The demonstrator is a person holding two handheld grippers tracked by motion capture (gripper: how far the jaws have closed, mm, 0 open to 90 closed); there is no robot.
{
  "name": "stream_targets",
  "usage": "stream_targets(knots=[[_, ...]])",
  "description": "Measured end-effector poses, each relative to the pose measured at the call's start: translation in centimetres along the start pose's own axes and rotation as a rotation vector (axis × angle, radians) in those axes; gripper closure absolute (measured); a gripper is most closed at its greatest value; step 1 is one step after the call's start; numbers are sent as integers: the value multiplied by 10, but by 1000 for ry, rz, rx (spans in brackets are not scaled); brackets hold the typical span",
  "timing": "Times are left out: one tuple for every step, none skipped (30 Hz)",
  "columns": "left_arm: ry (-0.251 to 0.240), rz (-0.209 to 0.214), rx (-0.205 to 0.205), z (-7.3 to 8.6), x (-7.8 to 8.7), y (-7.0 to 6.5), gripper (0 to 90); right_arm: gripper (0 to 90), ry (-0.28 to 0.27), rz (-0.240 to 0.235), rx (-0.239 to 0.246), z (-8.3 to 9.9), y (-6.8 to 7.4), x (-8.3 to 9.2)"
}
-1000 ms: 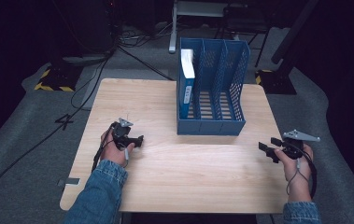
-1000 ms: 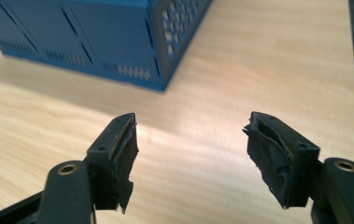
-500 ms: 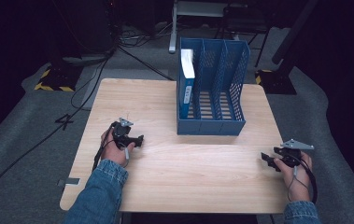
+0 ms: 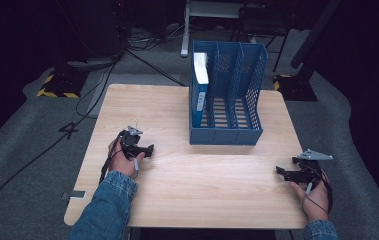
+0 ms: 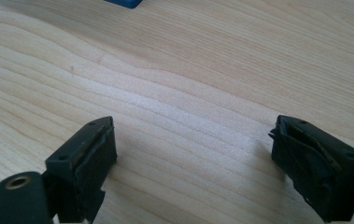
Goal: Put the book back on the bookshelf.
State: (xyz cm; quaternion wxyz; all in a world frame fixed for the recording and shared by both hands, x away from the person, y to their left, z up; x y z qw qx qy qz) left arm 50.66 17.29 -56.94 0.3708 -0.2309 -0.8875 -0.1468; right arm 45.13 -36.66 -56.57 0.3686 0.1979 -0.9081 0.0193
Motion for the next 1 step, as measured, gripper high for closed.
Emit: stream_targets(knots=[[0,0,0,0,0,0,134,130,1,-2,-1,0,0,0]])
Point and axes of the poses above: each handheld gripper's, and its own axes: x roughly backward along the jaws, z roughly out of its underside, y roughly to its left, the point moved 9 cm from there along -x, roughly forward along the jaws, and after that the axes turned 9 degrees about -x, right-handed, at the moved point
